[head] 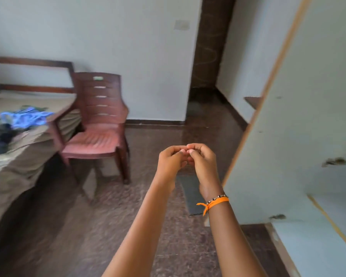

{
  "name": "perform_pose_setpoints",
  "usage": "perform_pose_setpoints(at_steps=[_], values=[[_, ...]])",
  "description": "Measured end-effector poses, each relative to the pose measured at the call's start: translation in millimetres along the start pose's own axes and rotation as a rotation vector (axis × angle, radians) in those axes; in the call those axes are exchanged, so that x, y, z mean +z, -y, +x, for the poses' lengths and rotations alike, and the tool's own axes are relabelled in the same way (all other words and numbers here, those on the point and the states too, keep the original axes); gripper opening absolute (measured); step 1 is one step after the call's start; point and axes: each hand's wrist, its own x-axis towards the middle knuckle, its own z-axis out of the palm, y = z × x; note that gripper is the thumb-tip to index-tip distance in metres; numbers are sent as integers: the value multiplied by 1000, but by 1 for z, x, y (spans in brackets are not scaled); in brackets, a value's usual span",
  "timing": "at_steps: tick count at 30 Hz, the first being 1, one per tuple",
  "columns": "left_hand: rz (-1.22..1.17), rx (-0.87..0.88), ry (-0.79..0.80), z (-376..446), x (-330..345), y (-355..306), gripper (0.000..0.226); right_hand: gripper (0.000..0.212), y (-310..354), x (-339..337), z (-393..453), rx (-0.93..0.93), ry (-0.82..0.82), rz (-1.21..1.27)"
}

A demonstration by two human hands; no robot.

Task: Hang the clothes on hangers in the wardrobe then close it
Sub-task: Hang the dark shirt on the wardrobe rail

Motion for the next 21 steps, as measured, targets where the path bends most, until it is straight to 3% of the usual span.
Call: perform_pose_setpoints(at_steps=[4, 11, 21], values=[[-14, -15, -174, 21, -125, -4, 19, 16, -21, 119, -4, 84, 198, 36], [30, -33, -427, 49, -329, -30, 19, 21, -45, 334, -3, 187, 419, 55], [0, -87, -657, 115, -532, -49, 22, 21, -86, 564, 39, 261, 661, 16]])
